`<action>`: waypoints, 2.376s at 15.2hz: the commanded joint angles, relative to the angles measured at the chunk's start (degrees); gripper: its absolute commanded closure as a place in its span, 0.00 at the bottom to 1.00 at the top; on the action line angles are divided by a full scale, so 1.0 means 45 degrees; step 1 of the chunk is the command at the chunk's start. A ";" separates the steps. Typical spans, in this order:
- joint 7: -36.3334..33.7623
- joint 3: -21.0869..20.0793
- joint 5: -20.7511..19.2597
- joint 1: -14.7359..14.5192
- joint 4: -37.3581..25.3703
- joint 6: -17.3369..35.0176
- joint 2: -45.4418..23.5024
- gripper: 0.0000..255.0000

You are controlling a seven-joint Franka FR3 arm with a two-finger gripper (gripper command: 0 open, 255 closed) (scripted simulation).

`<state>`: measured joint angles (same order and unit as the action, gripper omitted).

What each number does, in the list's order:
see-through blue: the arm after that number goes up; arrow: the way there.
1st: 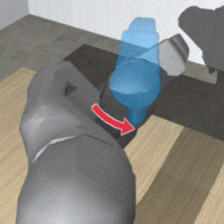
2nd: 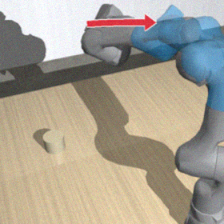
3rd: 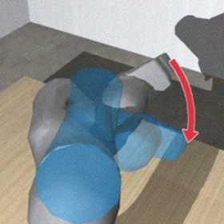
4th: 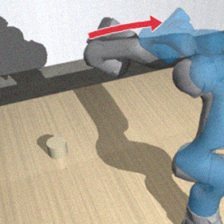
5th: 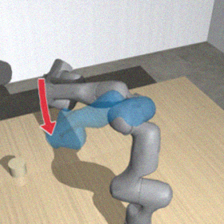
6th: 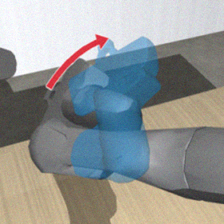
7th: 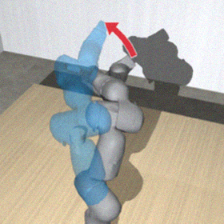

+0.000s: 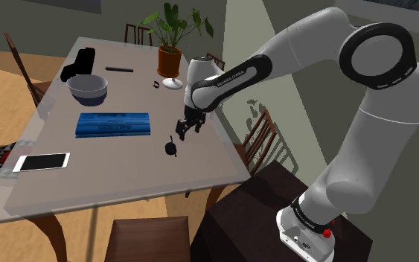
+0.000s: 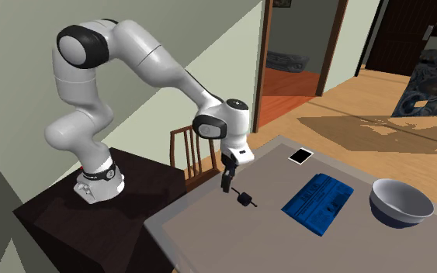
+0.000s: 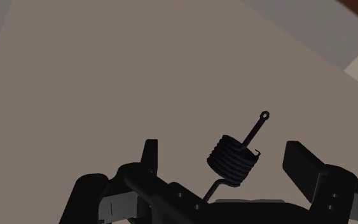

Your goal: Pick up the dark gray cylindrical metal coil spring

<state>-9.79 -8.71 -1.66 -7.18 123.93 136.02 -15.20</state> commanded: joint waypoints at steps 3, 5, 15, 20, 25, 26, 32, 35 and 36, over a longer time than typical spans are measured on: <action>-0.0531 0.0074 -0.0451 -0.0400 -0.1589 0.0506 -0.2000 0.00; -0.0740 0.0145 -0.0636 -0.0616 -0.2470 0.0649 -0.2976 0.00; -0.1051 0.0378 -0.0977 -0.1014 -0.3997 0.1494 -0.5282 0.00; -0.1056 0.0390 -0.0990 -0.1022 -0.4025 0.1560 -0.5376 1.00; -0.1058 0.0390 -0.0989 -0.1024 -0.4021 0.1558 -0.5371 1.00; -0.1058 0.0390 -0.0989 -0.1024 -0.4023 0.1558 -0.5373 1.00; -0.1005 0.0298 -0.0893 -0.0953 -0.3856 0.1023 -0.4669 1.00; -0.0972 0.0246 -0.0834 -0.0914 -0.3793 0.0688 -0.4269 1.00; -0.0960 0.0229 -0.0813 -0.0902 -0.3777 0.0574 -0.4139 1.00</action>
<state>-14.06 -7.60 -5.40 -11.20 107.00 139.13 -34.27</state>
